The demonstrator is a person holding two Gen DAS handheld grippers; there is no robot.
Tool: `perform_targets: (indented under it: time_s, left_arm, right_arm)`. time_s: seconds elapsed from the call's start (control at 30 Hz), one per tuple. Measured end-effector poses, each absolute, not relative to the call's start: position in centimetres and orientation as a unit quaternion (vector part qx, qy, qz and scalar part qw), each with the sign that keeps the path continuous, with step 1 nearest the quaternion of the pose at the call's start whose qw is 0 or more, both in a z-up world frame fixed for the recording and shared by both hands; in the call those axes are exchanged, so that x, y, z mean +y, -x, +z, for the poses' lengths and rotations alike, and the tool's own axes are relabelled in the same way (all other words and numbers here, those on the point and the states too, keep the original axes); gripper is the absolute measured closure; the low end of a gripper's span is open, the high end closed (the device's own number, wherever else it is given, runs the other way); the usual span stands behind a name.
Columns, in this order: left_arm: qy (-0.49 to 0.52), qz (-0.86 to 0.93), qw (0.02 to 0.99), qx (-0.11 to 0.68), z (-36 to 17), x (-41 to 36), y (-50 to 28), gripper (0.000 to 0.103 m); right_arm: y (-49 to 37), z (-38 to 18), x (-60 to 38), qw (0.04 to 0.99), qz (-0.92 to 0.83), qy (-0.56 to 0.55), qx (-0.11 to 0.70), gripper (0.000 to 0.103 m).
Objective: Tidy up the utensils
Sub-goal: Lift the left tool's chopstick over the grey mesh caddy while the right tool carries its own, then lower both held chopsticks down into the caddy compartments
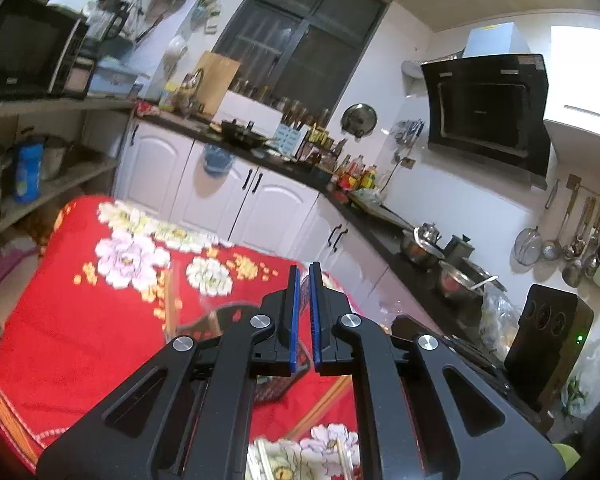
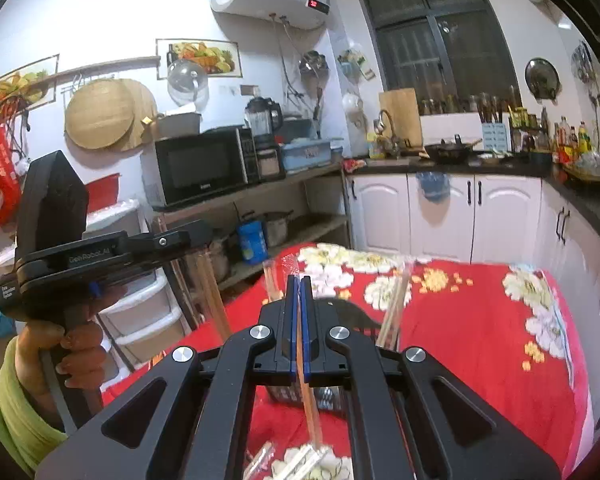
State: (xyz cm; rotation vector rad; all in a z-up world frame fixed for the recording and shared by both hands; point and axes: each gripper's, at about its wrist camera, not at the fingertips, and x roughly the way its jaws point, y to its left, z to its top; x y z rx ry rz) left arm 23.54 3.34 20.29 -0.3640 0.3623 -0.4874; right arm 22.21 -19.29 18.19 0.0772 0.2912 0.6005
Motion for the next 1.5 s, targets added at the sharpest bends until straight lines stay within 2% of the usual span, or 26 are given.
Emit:
perform_targets:
  time_s: [0.3, 0.6, 1.0, 1.5]
  left_arm:
    - [0.147, -0.240, 0.950, 0.133, 24.7, 2.5, -24.4, 0.100]
    - [0.121, -0.227, 0.960, 0.110, 26.5, 2.1, -25.6, 0.100]
    - [0.143, -0.195, 0.963, 0.122, 24.2, 4.1, -28.0, 0.100]
    - [0.172, -0.184, 0.953, 0.167, 19.3, 4.6, -30.3, 0.100]
  right_arm:
    - [-23.3, 21.8, -18.3, 0.948, 0.299, -0.027, 0.105, 0.101]
    - [-25.0, 24.4, -17.3, 0.949, 0.303, -0.033, 0.078, 0.101]
    - [-27.2, 24.6, -15.7, 0.953, 0.293, -0.028, 0.065, 0.101]
    - [-30.8, 20.8, -15.2, 0.954, 0.280, -0.033, 0.105, 0.101]
